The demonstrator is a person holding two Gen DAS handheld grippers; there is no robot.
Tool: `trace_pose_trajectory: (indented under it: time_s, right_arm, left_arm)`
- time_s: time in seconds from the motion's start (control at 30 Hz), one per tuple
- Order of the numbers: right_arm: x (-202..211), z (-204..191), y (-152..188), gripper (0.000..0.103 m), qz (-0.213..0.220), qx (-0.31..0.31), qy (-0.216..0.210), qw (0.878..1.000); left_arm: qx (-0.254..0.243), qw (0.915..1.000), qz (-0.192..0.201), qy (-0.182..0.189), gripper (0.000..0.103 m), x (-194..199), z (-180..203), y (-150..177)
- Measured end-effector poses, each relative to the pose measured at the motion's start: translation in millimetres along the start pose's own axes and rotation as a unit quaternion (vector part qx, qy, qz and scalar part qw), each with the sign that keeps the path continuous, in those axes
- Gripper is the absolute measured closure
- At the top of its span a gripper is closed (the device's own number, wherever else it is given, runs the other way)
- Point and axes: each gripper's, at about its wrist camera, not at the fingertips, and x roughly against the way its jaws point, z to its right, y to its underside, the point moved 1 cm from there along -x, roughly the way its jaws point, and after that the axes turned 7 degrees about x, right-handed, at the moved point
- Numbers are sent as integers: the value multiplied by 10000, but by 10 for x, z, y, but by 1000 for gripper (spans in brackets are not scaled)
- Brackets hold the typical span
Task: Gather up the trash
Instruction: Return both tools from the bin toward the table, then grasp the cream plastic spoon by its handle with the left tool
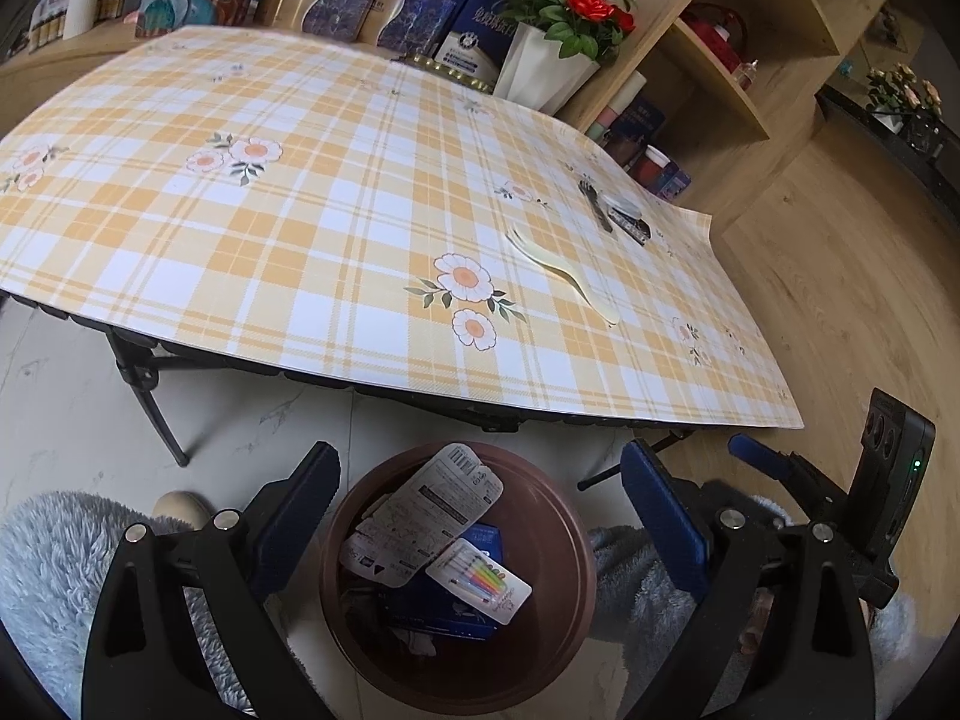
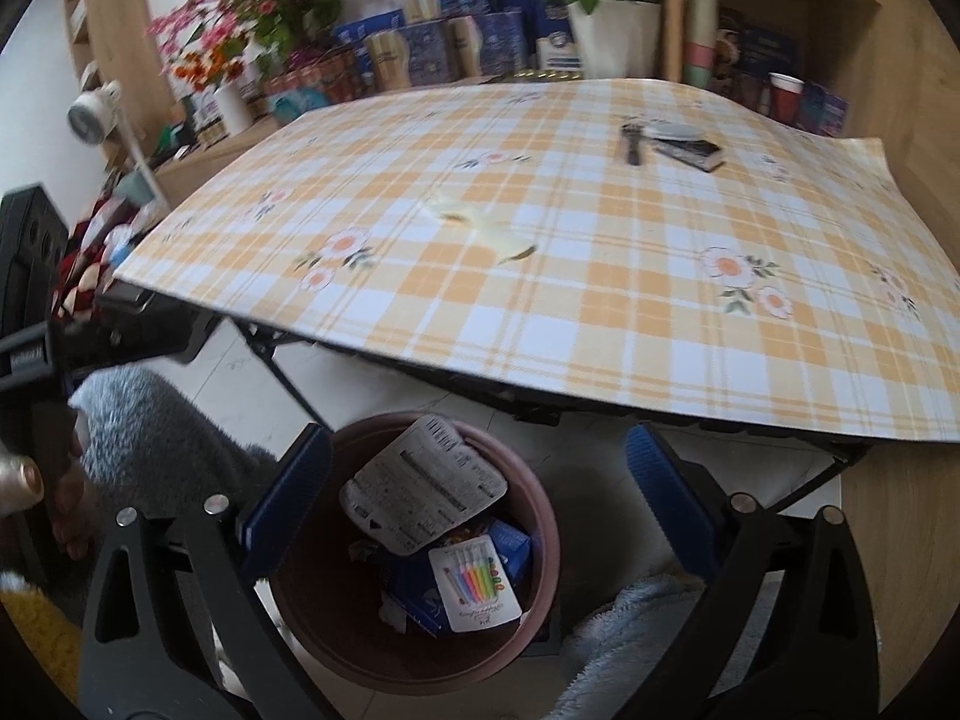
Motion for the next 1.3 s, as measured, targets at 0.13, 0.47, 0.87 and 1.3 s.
trace_pose_trajectory:
  time_s: [0.13, 0.47, 0.87, 1.3]
  right_arm:
    - [49, 172, -54, 6, 120, -336, 150, 9993]
    - [218, 857, -302, 6, 535, -1350, 706, 9869]
    - [342, 1502, -283, 6, 824, -2071, 797, 9716]
    - [340, 1594, -208, 6, 842, -2204, 547, 9702]
  left_arm:
    - [419, 9986, -306, 33, 11, -101, -33, -107]
    - [1290, 9866, -703, 706, 28, -654, 519, -701]
    - [1526, 9848, -650, -512, 62, -1443, 877, -1026]
    - [-450, 9831, -323, -1743, 85, -1826, 1403, -998]
